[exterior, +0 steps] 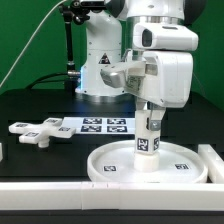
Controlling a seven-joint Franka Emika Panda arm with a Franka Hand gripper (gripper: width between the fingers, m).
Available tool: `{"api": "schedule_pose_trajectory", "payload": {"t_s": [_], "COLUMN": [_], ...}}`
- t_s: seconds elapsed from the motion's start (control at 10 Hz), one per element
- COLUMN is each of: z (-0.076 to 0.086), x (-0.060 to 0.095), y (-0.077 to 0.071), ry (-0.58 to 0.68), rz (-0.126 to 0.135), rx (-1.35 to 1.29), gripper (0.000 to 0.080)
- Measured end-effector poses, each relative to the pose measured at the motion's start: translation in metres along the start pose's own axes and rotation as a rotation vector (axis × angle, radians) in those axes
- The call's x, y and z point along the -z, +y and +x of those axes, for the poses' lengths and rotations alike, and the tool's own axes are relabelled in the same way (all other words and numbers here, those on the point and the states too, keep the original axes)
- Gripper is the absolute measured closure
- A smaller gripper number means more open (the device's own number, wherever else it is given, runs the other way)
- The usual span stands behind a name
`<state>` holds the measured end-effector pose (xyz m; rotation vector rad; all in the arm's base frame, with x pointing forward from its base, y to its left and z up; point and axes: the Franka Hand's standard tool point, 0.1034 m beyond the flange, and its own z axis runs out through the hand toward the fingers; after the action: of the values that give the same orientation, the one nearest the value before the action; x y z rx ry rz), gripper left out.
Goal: Assemble round table
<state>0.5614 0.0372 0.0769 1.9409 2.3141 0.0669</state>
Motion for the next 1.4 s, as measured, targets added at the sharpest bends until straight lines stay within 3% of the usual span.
{"api": "schedule_pose_trajectory", "payload": {"t_s": [0.4,0.8,0.9,1.0,1.4], "z": [-0.0003,0.0054,0.0060,0.0076,0.0073], "x": [-0.0002,-0.0008,-0.0012,-0.0010,-0.0011], "y": [-0.0005,-0.0001,-0.0005,-0.0026,-0.0026], "ry": [0.003,0.014,0.010,-0.003,-0.002], "rz": [0.001,0.010,0.028,0.062,0.071], "rx": [-0.102,-0.678,-0.830,-0.986,-1.278], "gripper": [0.0384,0.0384,0.0384,0.0384,0.0384]}}
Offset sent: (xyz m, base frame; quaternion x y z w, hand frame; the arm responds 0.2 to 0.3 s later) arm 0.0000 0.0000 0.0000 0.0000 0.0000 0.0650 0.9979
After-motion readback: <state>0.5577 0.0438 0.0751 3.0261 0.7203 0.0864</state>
